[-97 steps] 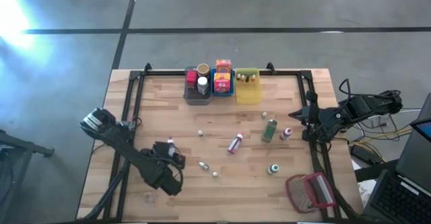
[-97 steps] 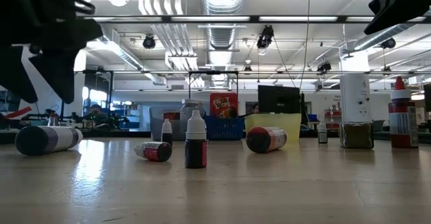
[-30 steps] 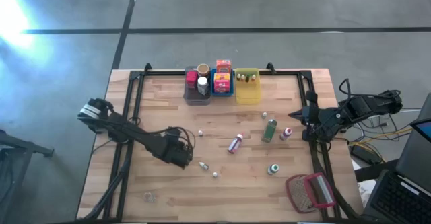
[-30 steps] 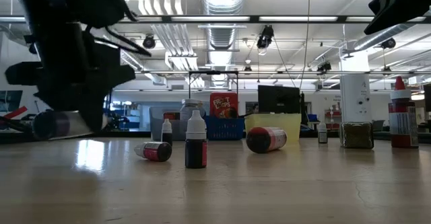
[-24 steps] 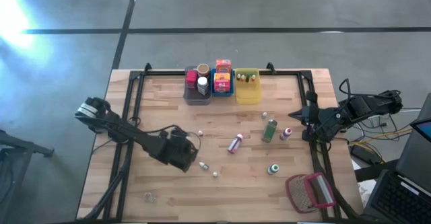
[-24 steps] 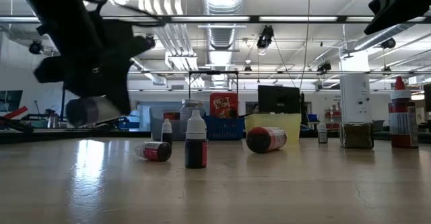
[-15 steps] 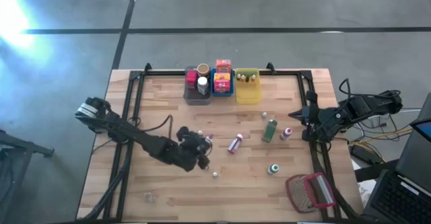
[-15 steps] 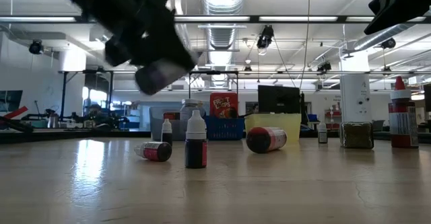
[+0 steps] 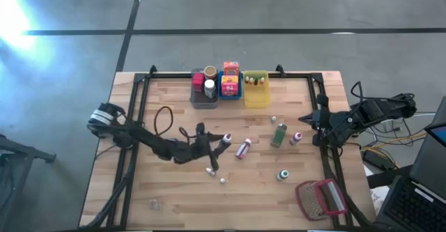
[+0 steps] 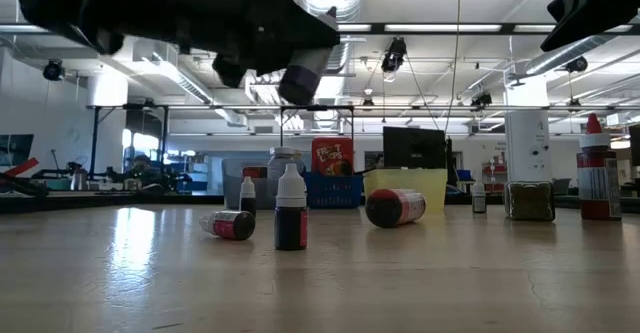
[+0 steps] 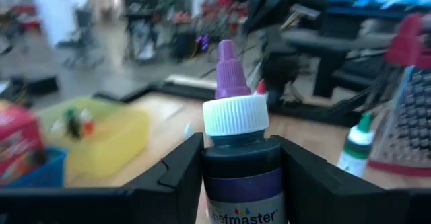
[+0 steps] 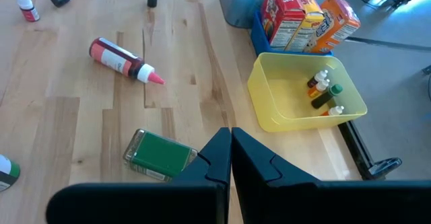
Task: Pick & Place Kitchen Items
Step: Move the large violet food coloring bottle to the center of the table
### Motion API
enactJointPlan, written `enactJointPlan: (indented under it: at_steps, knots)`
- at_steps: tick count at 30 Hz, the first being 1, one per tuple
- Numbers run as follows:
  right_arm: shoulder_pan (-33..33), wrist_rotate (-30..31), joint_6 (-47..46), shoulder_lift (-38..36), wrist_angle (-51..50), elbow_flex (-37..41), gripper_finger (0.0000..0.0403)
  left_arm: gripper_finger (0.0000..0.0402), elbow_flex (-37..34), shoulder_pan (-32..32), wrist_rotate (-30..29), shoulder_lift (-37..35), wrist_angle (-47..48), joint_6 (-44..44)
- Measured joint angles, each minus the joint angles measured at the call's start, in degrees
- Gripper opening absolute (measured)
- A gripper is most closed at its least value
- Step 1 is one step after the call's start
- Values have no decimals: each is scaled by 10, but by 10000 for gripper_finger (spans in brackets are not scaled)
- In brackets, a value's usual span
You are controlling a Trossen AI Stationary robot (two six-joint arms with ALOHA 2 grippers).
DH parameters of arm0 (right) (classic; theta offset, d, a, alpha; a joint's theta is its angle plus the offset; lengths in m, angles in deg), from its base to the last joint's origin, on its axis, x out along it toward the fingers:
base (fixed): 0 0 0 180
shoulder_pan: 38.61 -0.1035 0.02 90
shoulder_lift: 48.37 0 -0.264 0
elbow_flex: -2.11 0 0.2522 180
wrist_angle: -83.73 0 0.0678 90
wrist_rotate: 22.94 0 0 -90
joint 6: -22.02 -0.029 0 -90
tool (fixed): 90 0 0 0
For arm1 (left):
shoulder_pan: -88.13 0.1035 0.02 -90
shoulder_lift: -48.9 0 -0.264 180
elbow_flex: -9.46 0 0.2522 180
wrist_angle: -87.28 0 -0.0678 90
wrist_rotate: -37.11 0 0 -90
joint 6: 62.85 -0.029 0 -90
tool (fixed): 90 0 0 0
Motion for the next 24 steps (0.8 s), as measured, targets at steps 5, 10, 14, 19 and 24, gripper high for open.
enactJointPlan:
  at_steps: [5, 10, 14, 19, 24]
  knots:
    - [0, 0, 0, 0, 0, 0, 8, 163, 1, 22, 37, 60, -110, -72]
    - [0, 0, 0, 0, 0, 0, 8, 163, 13, 43, 41, 117, -188, -124]
    - [0, 0, 0, 0, 0, 0, 8, 163, 7, 78, 44, 139, -213, -116]
    - [0, 0, 0, 0, 0, 0, 8, 163, 1, 132, 101, 153, -214, -95]
    - [0, 0, 0, 0, 0, 0, 8, 163, -18, 184, 129, 151, -218, -79]
